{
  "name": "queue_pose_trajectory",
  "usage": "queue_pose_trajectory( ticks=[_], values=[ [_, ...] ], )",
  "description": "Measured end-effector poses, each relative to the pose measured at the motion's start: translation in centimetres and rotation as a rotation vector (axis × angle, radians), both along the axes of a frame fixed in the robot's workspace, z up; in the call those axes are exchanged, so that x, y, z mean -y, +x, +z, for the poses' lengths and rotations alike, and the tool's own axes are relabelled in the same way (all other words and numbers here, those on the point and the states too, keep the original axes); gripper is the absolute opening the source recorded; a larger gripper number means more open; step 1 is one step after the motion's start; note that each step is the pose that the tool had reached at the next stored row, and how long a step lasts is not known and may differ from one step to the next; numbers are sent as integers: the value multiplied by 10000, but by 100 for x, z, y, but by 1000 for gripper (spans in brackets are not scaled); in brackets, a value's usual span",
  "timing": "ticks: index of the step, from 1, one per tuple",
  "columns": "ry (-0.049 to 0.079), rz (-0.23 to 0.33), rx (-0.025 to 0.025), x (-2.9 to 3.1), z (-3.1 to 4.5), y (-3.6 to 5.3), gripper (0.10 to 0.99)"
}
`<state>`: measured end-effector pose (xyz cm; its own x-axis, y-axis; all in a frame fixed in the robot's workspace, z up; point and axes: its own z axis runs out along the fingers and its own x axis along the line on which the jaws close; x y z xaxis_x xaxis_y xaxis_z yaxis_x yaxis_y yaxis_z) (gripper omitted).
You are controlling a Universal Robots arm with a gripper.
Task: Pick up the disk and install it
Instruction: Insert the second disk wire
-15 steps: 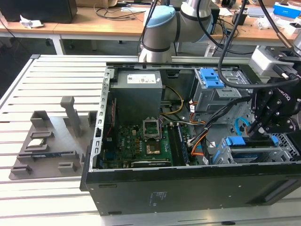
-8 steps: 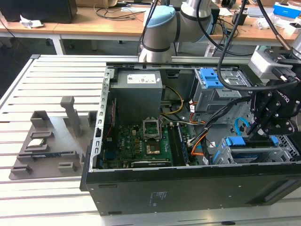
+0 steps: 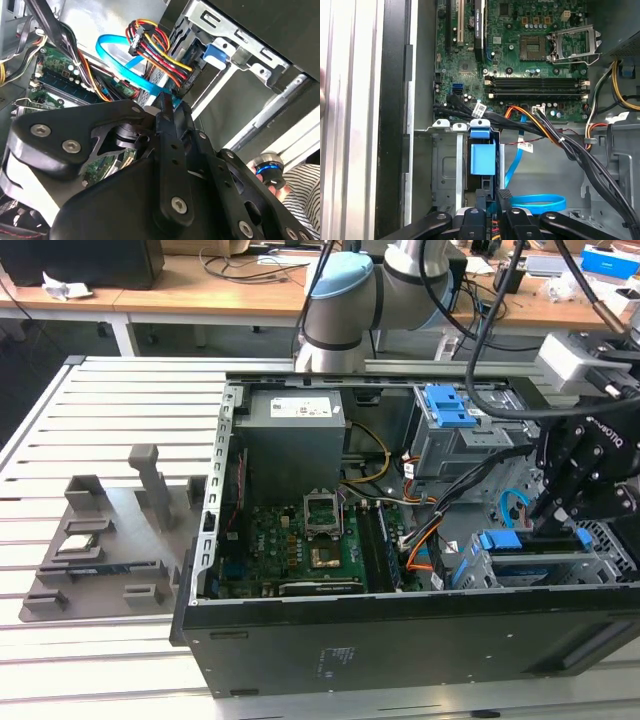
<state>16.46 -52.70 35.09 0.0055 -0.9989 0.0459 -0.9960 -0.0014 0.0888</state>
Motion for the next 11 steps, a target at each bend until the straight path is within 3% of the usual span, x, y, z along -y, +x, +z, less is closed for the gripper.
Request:
queue_pose_trajectory(
  ticks=[2, 3, 4, 6, 8, 11],
  values=[
    [-59, 1, 1, -39, 137, 0, 220],
    [-92, 1, 0, -50, 199, 0, 157],
    [-111, 1, 0, -56, 239, 0, 106],
    [-140, 1, 0, -62, 323, 0, 106],
    [-142, 1, 0, -62, 371, 0, 106],
    [-142, 1, 0, -62, 373, 0, 106]
  ],
)
